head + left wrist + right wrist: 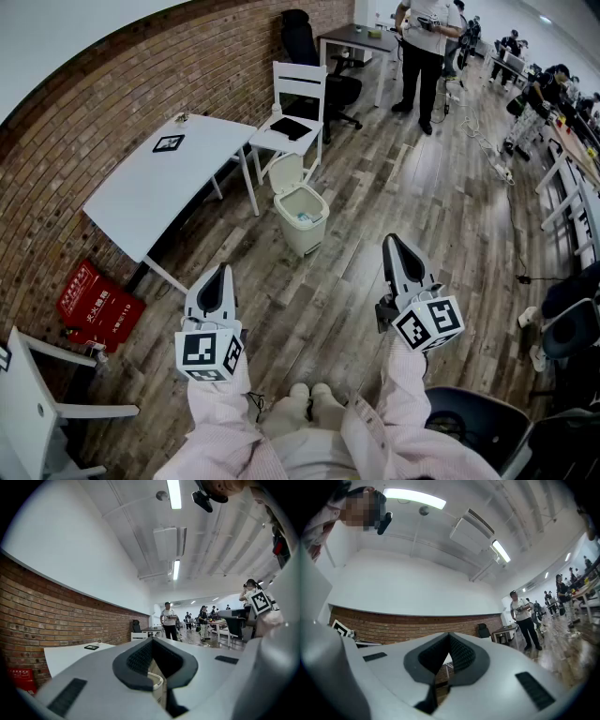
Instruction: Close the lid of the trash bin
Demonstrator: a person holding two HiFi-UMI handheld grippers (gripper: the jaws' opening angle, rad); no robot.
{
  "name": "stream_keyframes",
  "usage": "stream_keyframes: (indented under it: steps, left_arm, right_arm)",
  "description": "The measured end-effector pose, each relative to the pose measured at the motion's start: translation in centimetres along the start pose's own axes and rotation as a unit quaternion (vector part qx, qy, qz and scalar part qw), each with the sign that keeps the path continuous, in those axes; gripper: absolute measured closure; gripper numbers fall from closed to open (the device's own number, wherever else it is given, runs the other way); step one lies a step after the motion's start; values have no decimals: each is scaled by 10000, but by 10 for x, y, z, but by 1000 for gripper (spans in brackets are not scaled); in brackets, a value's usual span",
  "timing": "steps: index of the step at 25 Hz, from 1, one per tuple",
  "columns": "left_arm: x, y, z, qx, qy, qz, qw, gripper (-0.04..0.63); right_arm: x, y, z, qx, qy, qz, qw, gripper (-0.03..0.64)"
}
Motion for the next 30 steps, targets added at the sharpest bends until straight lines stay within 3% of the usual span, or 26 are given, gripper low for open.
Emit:
stream_keyframes:
  steps: [7,13,26,30]
  left_arm:
    - [1,-1,9,-7,-17,-6,10000,603]
    - [1,-10,19,0,-17,-19,10000,603]
    - [5,-47,39,48,-5,23,10000,603]
    - [4,-48,47,23,26,43,10000,603]
  right_arm:
    - [7,-1,12,-159,76,-101,9998,614]
    - [10,-19,12,-18,123,-139,9998,614]
    - [21,-51,20,-507,332,-126,9981,607]
    - [27,-56,27,-543,362,-94,9978,574]
Point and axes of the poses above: the fingertips, and each gripper's own axes: z forward along the fingers, y to its left, x out of its underside, the point moved 6 cm from there along -z, backward along the fingers, and after that the axes turned 6 degrees about -z, right-handed, at the moved point
